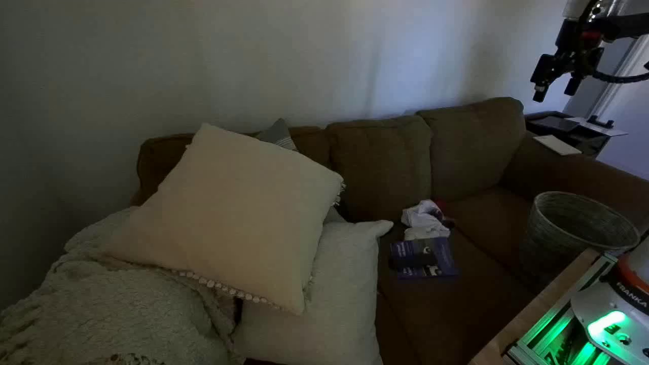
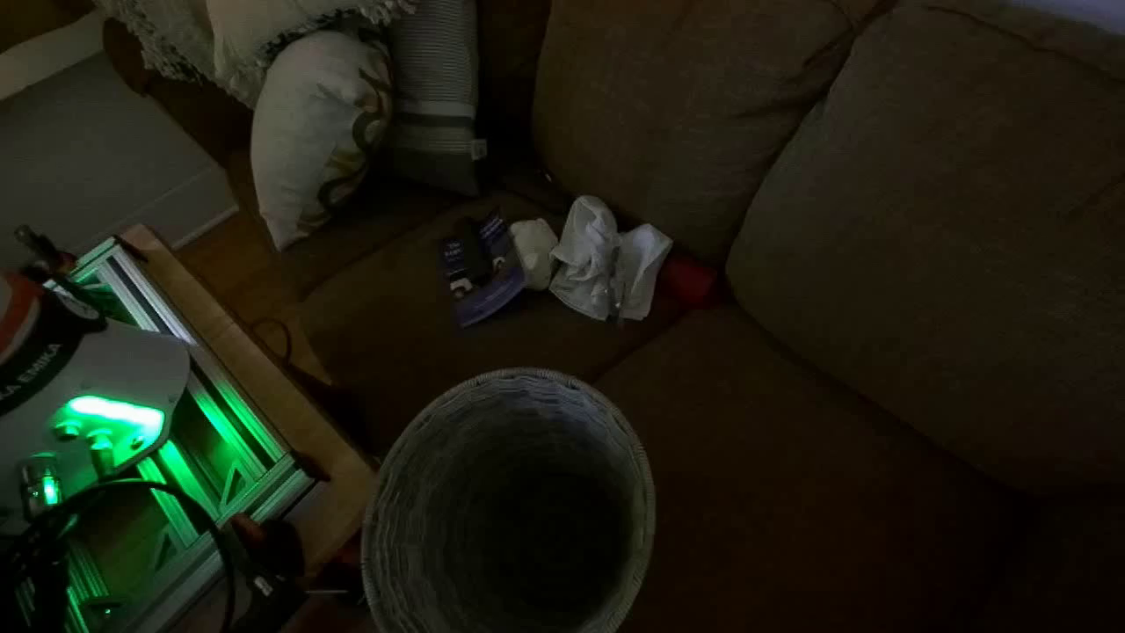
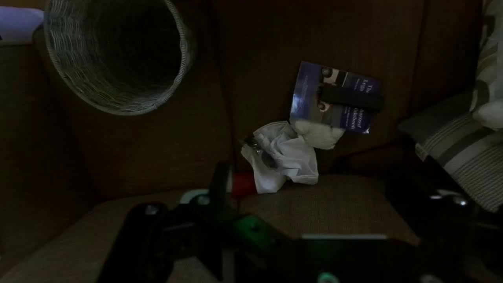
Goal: Place the glasses on the backrest of the couch
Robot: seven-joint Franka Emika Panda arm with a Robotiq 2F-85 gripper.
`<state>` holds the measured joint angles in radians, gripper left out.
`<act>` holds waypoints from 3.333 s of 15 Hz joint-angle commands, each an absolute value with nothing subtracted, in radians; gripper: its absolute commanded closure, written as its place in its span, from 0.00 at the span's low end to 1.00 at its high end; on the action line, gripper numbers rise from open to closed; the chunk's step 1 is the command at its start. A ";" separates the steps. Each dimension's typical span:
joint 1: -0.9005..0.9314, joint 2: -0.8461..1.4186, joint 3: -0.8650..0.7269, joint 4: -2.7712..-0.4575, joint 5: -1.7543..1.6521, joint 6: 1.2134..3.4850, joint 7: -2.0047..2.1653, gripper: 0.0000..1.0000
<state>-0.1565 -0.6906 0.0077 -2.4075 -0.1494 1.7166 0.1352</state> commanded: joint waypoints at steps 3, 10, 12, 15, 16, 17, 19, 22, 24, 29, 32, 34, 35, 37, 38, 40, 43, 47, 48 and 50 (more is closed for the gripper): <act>-0.141 -0.689 -0.004 -2.404 -0.157 1.713 0.143 0.00; -0.128 -0.561 -0.032 -2.357 -0.155 1.805 0.098 0.00; -0.143 -0.450 -0.064 -2.312 -0.168 1.852 0.058 0.00; -0.153 -0.266 -0.121 -2.221 -0.161 1.849 -0.017 0.00; -0.158 -0.201 -0.133 -2.183 -0.156 1.822 -0.024 0.00; -0.162 -0.137 -0.143 -2.150 -0.155 1.816 -0.024 0.00; -0.175 -0.007 -0.147 -2.094 -0.199 1.828 0.035 0.00; -0.185 0.191 -0.168 -2.008 -0.228 1.841 0.090 0.00; -0.188 0.259 -0.182 -1.970 -0.212 1.790 0.089 0.00; -0.181 0.272 -0.184 -1.981 -0.211 1.823 0.078 0.00; -0.190 0.251 -0.183 -2.051 -0.215 2.010 0.058 0.00; -0.237 0.345 -0.176 -2.023 -0.106 2.154 -0.056 0.00; -0.257 0.393 -0.173 -2.006 -0.060 2.216 -0.106 0.00; -0.309 0.502 -0.144 -1.948 0.057 2.290 -0.236 0.00; -0.322 0.564 -0.126 -1.908 0.089 2.286 -0.271 0.00; -0.330 0.683 -0.097 -1.829 0.104 2.256 -0.305 0.00; -0.288 0.872 -0.127 -1.679 0.001 2.163 -0.252 0.00; -0.293 0.909 -0.128 -1.658 -0.028 2.093 -0.249 0.00; -0.298 0.949 -0.138 -1.610 -0.039 2.047 -0.248 0.00; -0.306 0.987 -0.149 -1.558 -0.045 2.017 -0.247 0.00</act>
